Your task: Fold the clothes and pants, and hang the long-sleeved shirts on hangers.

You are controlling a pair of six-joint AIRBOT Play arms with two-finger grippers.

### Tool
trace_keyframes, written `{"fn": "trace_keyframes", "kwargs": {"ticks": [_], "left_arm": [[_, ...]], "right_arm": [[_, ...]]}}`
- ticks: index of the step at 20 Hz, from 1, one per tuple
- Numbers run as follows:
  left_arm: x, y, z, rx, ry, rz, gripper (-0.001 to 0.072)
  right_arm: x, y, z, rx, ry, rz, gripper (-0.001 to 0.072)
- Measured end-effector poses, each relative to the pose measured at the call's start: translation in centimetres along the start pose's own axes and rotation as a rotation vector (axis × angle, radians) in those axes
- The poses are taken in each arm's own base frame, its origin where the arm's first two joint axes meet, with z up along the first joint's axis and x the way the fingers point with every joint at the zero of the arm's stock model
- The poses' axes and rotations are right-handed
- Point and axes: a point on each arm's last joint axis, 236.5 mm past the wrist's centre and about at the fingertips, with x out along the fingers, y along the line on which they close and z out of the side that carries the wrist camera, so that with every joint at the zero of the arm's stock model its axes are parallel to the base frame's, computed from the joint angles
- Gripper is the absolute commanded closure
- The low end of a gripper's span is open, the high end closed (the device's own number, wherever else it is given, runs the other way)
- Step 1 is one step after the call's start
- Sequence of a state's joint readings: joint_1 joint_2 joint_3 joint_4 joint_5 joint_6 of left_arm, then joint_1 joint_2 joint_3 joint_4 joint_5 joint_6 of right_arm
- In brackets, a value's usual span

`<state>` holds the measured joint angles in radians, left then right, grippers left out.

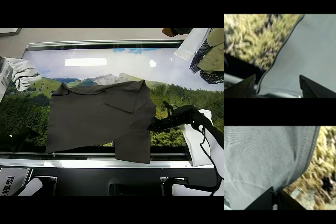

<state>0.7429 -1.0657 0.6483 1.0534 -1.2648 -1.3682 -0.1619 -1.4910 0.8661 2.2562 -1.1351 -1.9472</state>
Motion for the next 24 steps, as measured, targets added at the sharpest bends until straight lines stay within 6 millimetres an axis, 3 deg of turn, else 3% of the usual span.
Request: {"fn": "trace_keyframes", "kwargs": {"ticks": [6,21,24], "left_arm": [[2.4,1.5,-3.5,-0.052,0.088,-0.003,0.0096],[4.7,1.9,-6.5,-0.103,0.168,-0.026,0.0122],[5.3,1.9,-6.7,-0.07,0.179,-0.007,0.0455]], "right_arm": [[-0.5,0.5,0.3,-0.009,-0.02,0.005,0.0677],[-2.2,1.9,1.1,-0.045,-0.089,0.012,0.0677],[-2.2,2.0,1.1,-0.043,-0.089,0.019,0.0677]]}}
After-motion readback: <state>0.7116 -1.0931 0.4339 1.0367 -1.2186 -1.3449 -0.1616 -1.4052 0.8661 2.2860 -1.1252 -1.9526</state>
